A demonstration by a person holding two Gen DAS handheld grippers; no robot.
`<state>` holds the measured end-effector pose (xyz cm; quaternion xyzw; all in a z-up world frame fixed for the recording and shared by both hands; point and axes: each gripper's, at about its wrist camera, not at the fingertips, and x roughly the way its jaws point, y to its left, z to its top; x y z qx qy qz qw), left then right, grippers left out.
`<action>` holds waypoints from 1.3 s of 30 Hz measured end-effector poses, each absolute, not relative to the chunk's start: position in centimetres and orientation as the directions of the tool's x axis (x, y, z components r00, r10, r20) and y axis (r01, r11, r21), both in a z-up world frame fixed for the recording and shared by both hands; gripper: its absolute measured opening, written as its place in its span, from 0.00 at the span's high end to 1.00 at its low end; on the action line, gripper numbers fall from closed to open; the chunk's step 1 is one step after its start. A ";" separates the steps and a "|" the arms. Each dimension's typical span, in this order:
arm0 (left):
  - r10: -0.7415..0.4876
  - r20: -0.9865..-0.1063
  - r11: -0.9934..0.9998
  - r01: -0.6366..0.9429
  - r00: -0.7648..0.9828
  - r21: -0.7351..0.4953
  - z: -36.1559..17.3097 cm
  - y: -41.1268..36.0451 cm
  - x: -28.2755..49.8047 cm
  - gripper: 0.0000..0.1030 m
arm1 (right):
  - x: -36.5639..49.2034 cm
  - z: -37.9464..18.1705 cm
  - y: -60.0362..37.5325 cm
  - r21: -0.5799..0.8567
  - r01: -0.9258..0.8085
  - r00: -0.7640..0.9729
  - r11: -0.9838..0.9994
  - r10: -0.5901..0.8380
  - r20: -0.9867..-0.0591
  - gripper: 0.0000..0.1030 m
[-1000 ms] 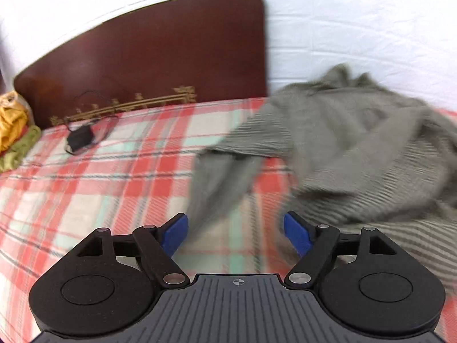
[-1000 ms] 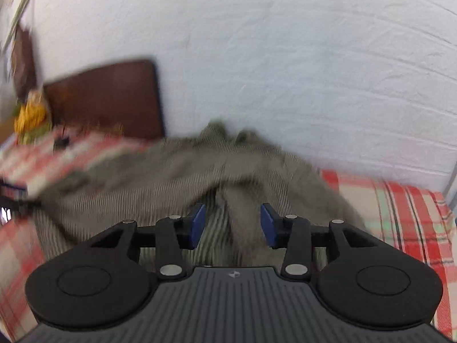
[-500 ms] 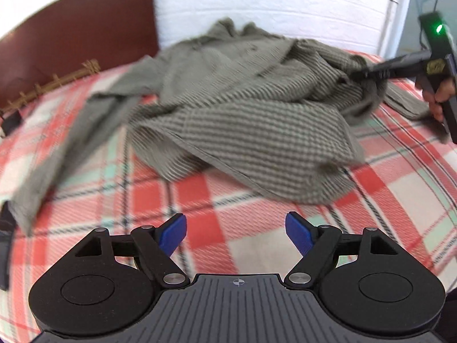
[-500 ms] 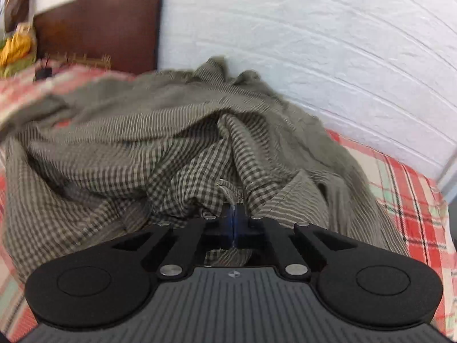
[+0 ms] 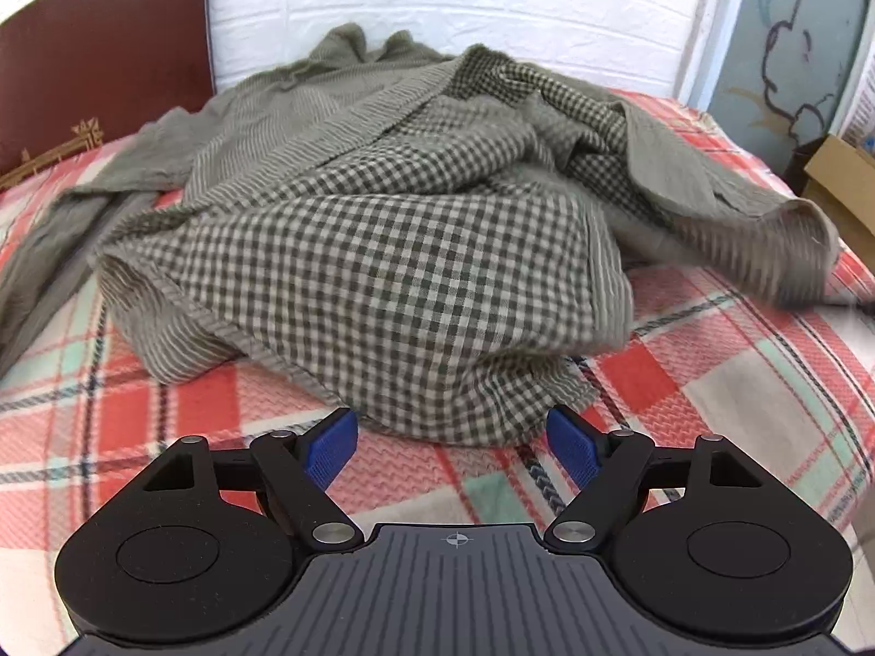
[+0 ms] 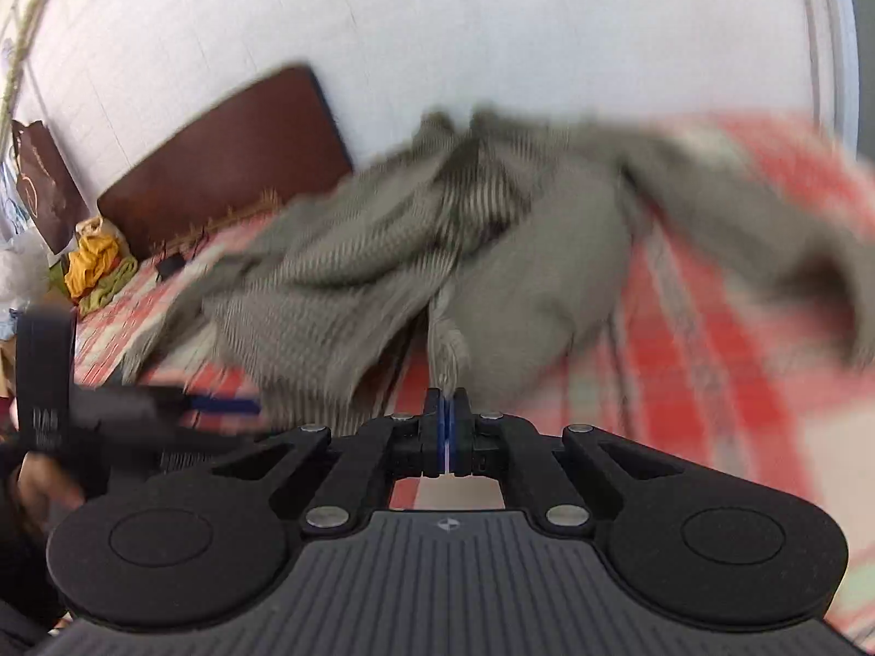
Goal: Fold clothes
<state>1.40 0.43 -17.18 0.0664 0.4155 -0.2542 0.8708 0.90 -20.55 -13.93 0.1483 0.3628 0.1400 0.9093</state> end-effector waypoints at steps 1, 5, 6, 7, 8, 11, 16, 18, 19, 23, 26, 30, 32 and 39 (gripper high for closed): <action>-0.390 -0.755 0.862 0.496 0.527 -0.099 -17.3 0.2 1.5 0.16 | 0.8 -15.2 -20.2 0.396 -0.128 0.668 0.909 0.374 -0.643 0.99; -0.391 -0.743 0.867 0.488 0.543 -0.100 -17.4 -0.5 1.9 0.18 | 0.3 -15.7 -19.9 0.392 -0.116 0.637 0.913 0.371 -0.676 0.97; -0.394 -0.741 0.868 0.486 0.545 -0.104 -17.4 -0.6 2.0 0.19 | 0.1 -15.0 -20.1 0.373 -0.117 0.646 0.920 0.356 -0.676 0.95; -0.394 -0.737 0.869 0.483 0.549 -0.105 -17.4 -0.7 2.1 0.20 | -0.2 -14.2 -20.4 0.357 -0.123 0.667 0.926 0.344 -0.661 0.95; -0.394 -0.733 0.871 0.480 0.555 -0.105 -17.4 -0.8 2.1 0.26 | -0.4 -13.4 -20.7 0.345 -0.130 0.689 0.929 0.335 -0.642 0.95; -0.381 -0.725 0.876 0.476 0.574 -0.084 -17.4 -1.2 2.4 0.76 | -0.7 -11.1 -21.7 0.319 -0.131 0.743 0.939 0.305 -0.596 0.87; -0.464 -0.701 0.857 0.476 0.543 -0.199 -15.6 0.4 2.4 0.98 | 1.4 -9.4 -20.6 0.249 -0.151 0.789 0.957 0.269 -0.553 0.76; -0.466 -0.677 0.855 0.486 0.569 -0.180 -14.5 1.1 1.6 0.98 | 2.8 -9.2 -19.2 0.204 -0.179 0.795 0.963 0.263 -0.546 0.76; -0.469 -0.667 0.854 0.491 0.579 -0.174 -14.1 1.5 1.1 0.98 | 3.7 -9.2 -18.6 0.185 -0.188 0.796 0.965 0.260 -0.547 0.76; -0.456 -0.662 0.860 0.486 0.595 -0.155 -13.5 2.7 0.0 0.98 | 8.0 -9.7 -16.6 0.152 -0.178 0.779 0.972 0.234 -0.581 0.69; -0.448 -0.679 0.864 0.478 0.581 -0.161 -14.1 3.0 -0.6 0.97 | 10.4 -10.4 -14.9 0.062 -0.138 0.785 0.989 0.147 -0.601 0.56; -0.477 -0.679 0.852 0.485 0.558 -0.199 -14.6 3.5 -1.0 0.97 | 11.8 -11.3 -13.5 -0.071 -0.045 0.807 0.996 -0.006 -0.590 0.49; -0.491 -0.675 0.843 0.496 0.551 -0.208 -14.8 3.5 -1.0 0.97 | 12.3 -12.0 -13.2 -0.121 0.003 0.811 0.993 -0.073 -0.580 0.47; -0.503 -0.679 0.838 0.495 0.535 -0.230 -15.7 3.9 -0.9 0.87 | 14.4 -13.5 -13.9 -0.174 0.095 0.769 0.980 -0.183 -0.613 1.00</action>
